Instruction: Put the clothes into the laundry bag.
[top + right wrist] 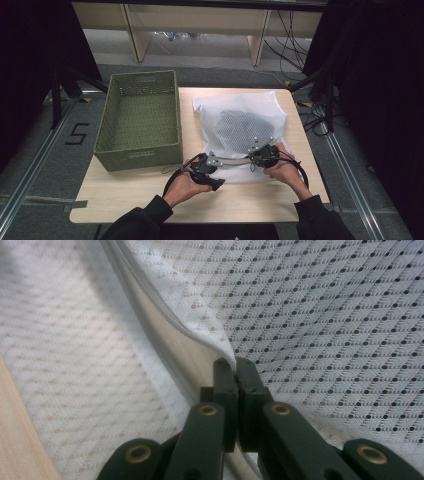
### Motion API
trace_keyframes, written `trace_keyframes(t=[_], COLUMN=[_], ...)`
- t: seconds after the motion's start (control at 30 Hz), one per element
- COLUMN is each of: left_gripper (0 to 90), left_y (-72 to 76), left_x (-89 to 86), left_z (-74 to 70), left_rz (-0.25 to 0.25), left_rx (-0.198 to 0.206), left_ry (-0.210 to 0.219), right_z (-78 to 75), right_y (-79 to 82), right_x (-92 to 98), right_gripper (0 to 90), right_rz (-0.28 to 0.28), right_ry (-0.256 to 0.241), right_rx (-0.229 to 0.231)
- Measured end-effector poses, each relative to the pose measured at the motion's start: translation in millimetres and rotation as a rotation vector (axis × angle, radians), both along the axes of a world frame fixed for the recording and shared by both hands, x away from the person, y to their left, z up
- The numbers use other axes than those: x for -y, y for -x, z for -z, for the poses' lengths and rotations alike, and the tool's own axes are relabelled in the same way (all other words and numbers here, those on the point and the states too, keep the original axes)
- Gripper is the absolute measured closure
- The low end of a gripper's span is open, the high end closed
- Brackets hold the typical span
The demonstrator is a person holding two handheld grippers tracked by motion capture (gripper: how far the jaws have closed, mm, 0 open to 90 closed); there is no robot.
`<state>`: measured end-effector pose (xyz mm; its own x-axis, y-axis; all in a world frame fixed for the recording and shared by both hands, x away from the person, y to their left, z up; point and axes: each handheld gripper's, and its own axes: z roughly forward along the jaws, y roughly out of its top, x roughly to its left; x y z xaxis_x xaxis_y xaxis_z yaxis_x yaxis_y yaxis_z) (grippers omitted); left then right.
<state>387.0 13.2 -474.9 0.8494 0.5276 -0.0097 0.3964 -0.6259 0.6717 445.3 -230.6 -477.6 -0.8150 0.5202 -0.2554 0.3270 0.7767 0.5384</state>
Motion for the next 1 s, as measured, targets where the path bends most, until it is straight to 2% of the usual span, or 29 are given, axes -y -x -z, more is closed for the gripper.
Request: trace_keyframes(t=[0.07, 0.17, 0.2, 0.23, 0.27, 0.33, 0.43, 0.47, 0.5, 0.57, 0.6, 0.67, 0.73, 0.77, 0.8, 0.83, 0.9, 1.0], left_gripper=[46.0, 43.7, 42.5, 41.1, 39.4, 38.6, 35.6, 33.7, 31.9, 30.3, 29.5, 27.6, 27.3, 27.1, 27.1, 27.1, 26.7, 26.1], left_y=[5.7, 8.8, 10.4, 11.8, 13.0, 14.7, 16.2, 16.4, 16.8, 17.2, 17.6, 17.7, 17.5, 18.5, 18.0, 18.8, 17.8, 17.9], left_x=[-4.4, -9.1, -11.8, -14.7, -17.6, -24.4, -34.5, -37.8, -40.8, -46.2, -48.2, -51.7, -55.4, -56.3, -58.0, -59.1, -62.4, -66.7], left_z=[-3.6, -6.0, -6.4, -7.3, -7.5, -7.9, -9.0, -9.9, -10.5, -11.8, -12.5, -13.8, -15.2, -15.4, -15.8, -16.2, -15.7, -15.3], left_rz=[-0.011, -0.021, -0.026, -0.033, -0.042, -0.052, -0.071, -0.077, -0.088, -0.099, -0.106, -0.11, -0.111, -0.117, -0.115, -0.124, -0.127, -0.14], left_rx=[0.0, -0.01, -0.002, -0.003, 0.001, 0.005, 0.003, -0.002, 0.0, 0.009, 0.012, 0.019, 0.03, 0.027, 0.037, 0.038, 0.039, 0.043], left_ry=[0.012, 0.008, 0.012, 0.011, 0.013, 0.019, 0.033, 0.042, 0.056, 0.076, 0.081, 0.082, 0.078, 0.088, 0.083, 0.085, 0.085, 0.079], right_z=[4.6, 9.7, 9.5, 7.8, 6.1, 3.6, 2.2, 1.7, 1.0, -2.2, -4.5, -8.4, -11.9, -13.6, -15.9, -18.0, -20.9, -23.9], right_y=[-1.1, -3.1, -3.0, -3.4, -3.4, -2.1, -1.8, -3.6, -2.6, -0.6, -1.6, -1.3, -0.8, 0.4, 0.2, 1.3, 2.7, 4.4], right_x=[0.8, 2.3, 3.0, 3.7, 3.9, 3.6, 5.2, 6.7, 7.2, 8.8, 10.7, 13.7, 17.0, 18.6, 21.1, 22.8, 26.0, 29.6], right_gripper=[90.0, 90.0, 90.0, 90.0, 90.0, 89.9, 86.6, 85.4, 83.8, 78.0, 75.2, 66.2, 56.0, 51.4, 48.3, 46.0, 42.7, 39.6], right_rz=[-0.001, 0.001, 0.001, -0.004, 0.003, 0.018, 0.029, 0.013, 0.03, 0.061, 0.043, 0.052, 0.086, 0.114, 0.118, 0.139, 0.148, 0.143], right_ry=[0.02, 0.026, 0.038, 0.036, 0.015, -0.012, -0.038, -0.035, -0.05, -0.081, -0.093, -0.118, -0.143, -0.162, -0.176, -0.196, -0.225, -0.278], right_rx=[-0.015, -0.022, -0.012, -0.024, -0.037, -0.007, -0.009, 0.004, -0.005, -0.006, -0.005, 0.018, 0.03, 0.026, 0.028, 0.018, 0.005, 0.002])
